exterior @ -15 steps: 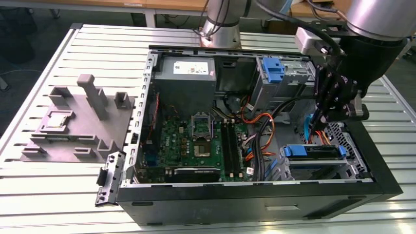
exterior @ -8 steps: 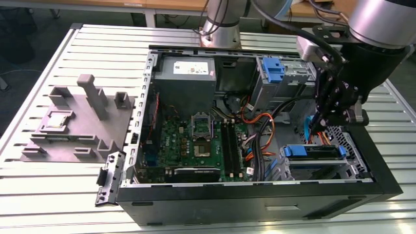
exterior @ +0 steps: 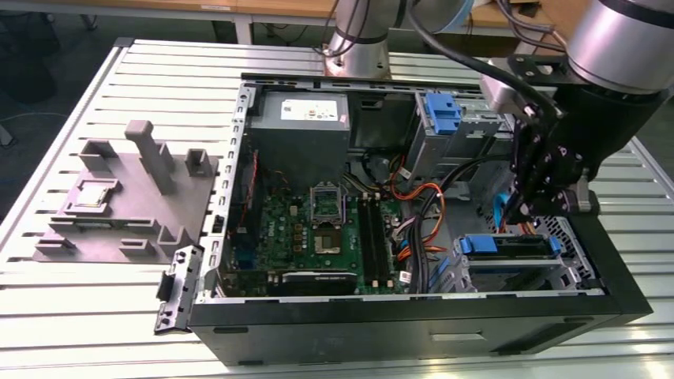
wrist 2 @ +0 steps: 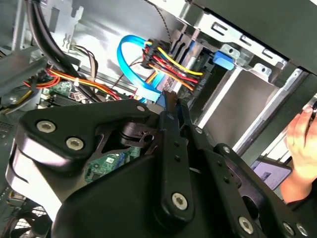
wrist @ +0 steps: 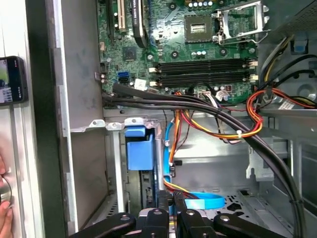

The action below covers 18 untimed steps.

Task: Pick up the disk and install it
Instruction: 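Insert the second disk wire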

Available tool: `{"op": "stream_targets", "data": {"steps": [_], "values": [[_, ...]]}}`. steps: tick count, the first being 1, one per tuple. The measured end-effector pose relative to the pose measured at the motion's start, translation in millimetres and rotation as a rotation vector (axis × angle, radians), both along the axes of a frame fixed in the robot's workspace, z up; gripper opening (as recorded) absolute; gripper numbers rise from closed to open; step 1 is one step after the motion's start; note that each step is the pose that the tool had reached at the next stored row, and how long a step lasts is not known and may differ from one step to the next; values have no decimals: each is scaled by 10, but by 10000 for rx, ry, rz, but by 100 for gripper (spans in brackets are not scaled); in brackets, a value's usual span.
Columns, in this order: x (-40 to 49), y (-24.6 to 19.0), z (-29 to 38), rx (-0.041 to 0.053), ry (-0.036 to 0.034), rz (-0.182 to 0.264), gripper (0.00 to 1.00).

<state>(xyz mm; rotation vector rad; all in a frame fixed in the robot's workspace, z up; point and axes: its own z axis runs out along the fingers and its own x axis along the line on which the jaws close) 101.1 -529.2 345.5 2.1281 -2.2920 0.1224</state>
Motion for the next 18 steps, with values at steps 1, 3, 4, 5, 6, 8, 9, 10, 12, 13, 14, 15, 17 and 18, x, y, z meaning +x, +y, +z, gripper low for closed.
{"op": "stream_targets", "data": {"steps": [1, 3, 4, 5, 6, 8, 9, 10, 12, 13, 14, 15, 17, 18], "values": [[-1, -13, -4, 1, -2, 23, 16], [-2, -30, -13, -1, -4, 114, 16], [-3, -33, -17, 2, -4, 192, 16], [-3, -36, -19, 1, -4, 283, 16], [-3, -41, -19, -2, -4, 362, 16], [-3, -49, -23, 1, -5, 404, 16], [-3, -52, -24, 0, -5, 404, 16], [-3, -57, -25, -1, -5, 404, 16], [-4, -68, -31, -1, -5, 396, 16], [-3, -76, -35, -2, -5, 391, 16], [-3, -86, -40, -1, -5, 386, 16], [-3, -96, -45, 0, -4, 379, 16], [0, -110, -49, 0, -4, 372, 16], [2, -115, -50, 0, -5, 366, 16]]}}
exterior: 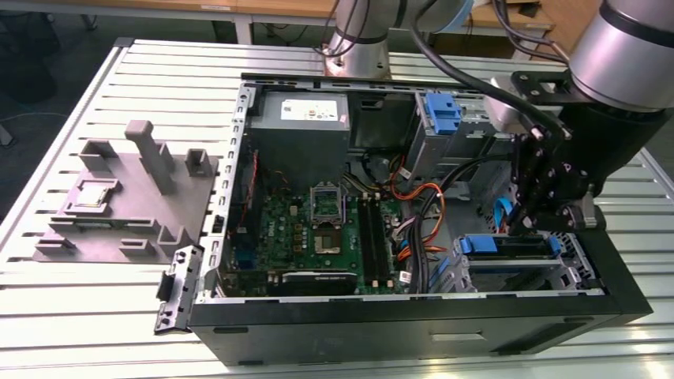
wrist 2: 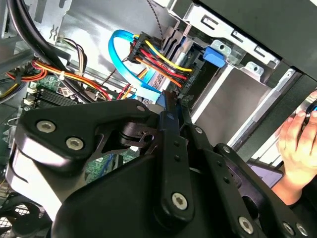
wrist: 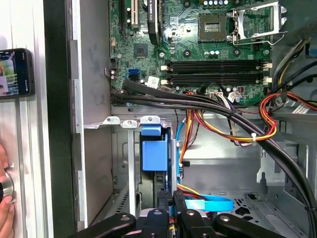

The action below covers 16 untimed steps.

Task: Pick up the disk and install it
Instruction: 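Insert the second disk wire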

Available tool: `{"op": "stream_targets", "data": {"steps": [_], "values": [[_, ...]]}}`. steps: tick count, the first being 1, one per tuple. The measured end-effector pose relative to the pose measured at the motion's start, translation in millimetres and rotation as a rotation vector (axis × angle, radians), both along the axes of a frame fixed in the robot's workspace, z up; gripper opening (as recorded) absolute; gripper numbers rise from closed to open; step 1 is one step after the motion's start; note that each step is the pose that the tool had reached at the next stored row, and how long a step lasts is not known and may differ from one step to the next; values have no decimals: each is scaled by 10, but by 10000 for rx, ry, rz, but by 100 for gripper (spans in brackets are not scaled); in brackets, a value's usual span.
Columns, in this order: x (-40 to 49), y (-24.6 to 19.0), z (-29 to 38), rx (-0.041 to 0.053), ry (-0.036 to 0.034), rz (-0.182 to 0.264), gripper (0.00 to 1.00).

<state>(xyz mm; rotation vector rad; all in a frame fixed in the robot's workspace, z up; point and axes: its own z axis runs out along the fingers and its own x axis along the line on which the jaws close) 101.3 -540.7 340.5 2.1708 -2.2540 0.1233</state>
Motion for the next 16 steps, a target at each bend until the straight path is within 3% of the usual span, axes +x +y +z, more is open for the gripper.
{"op": "stream_targets", "data": {"steps": [10, 16], "values": [[4, -47, -12, 34, 0, -2, 16], [9, -48, -27, 44, 1, 33, 16]]}}
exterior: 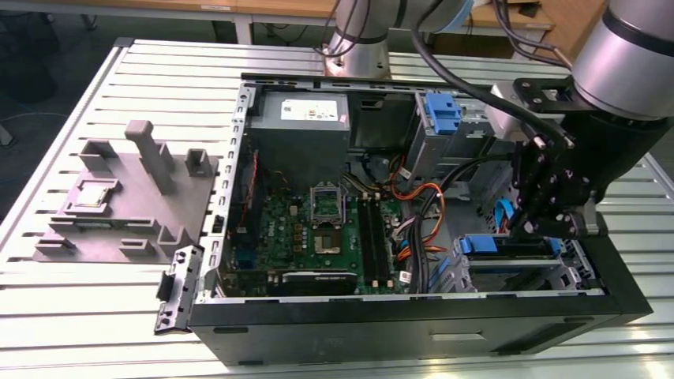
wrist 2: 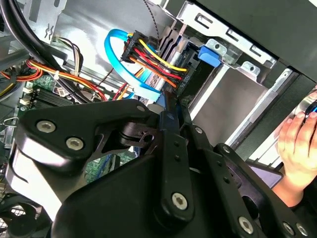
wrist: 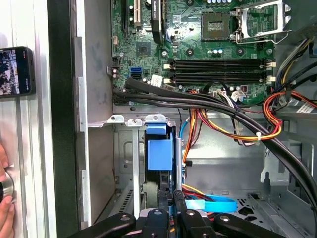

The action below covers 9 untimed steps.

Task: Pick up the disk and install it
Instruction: 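Insert the second disk wire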

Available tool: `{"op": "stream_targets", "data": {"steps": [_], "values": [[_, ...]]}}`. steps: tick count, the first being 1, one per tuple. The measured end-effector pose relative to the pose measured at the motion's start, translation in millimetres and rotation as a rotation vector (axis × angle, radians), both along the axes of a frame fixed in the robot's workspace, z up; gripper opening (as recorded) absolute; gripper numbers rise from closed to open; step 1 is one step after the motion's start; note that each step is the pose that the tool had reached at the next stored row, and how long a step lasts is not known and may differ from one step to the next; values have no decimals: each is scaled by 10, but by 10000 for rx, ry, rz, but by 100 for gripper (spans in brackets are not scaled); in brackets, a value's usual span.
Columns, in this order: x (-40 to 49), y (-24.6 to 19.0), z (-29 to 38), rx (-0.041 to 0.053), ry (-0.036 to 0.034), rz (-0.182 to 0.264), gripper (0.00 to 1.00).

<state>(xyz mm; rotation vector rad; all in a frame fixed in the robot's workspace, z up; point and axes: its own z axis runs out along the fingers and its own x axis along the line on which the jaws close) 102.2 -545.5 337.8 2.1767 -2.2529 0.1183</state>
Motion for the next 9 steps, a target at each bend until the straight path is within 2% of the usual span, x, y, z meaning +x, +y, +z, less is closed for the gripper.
{"op": "stream_targets", "data": {"steps": [9], "values": [[0, -10, -28, 25, -1, 7, 16]]}}
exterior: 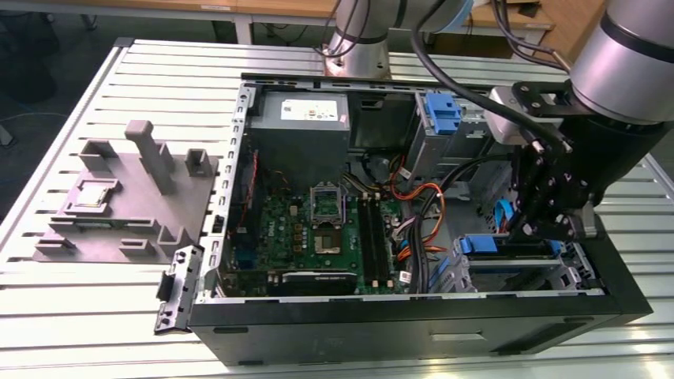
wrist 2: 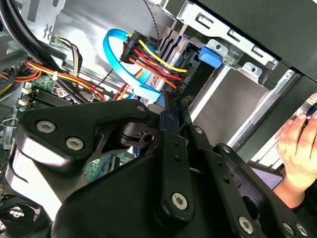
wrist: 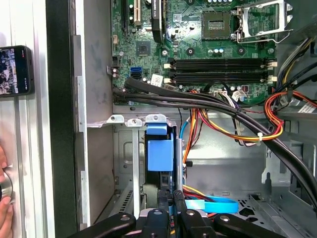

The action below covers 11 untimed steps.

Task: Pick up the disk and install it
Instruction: 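Insert the second disk wire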

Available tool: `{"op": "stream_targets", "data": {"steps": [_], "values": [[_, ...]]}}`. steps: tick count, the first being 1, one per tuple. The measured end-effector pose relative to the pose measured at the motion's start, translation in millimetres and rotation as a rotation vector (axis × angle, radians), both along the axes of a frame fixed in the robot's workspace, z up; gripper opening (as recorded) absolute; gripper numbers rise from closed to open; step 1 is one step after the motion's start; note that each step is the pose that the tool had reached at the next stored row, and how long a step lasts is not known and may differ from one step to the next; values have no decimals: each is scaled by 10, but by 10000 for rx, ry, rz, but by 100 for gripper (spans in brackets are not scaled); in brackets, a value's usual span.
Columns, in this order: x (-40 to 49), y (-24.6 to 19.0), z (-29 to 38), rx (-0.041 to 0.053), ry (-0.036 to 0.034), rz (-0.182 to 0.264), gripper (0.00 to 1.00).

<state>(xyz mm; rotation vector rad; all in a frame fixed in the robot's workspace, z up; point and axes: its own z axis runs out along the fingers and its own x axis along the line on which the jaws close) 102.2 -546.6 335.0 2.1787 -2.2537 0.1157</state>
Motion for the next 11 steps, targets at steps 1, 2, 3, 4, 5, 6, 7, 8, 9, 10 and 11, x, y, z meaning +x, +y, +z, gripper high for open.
{"op": "stream_targets", "data": {"steps": [1, 2, 3, 4, 5, 6, 7, 8, 9, 10, 11], "values": [[0, -2, -3, 5, 0, 0, 16], [0, -3, -7, 12, 1, 0, 16], [0, -5, -13, 23, 0, 0, 16], [1, -9, -18, 36, 1, 0, 16], [1, -13, -25, 54, 1, 0, 16], [2, -17, -33, 71, 0, 0, 16], [2, -20, -40, 84, 0, 0, 16], [2, -24, -45, 93, 1, 0, 16], [2, -26, -48, 98, 0, 0, 16], [2, -26, -49, 98, 0, 1, 16], [2, -26, -49, 98, 1, 0, 16]]}}
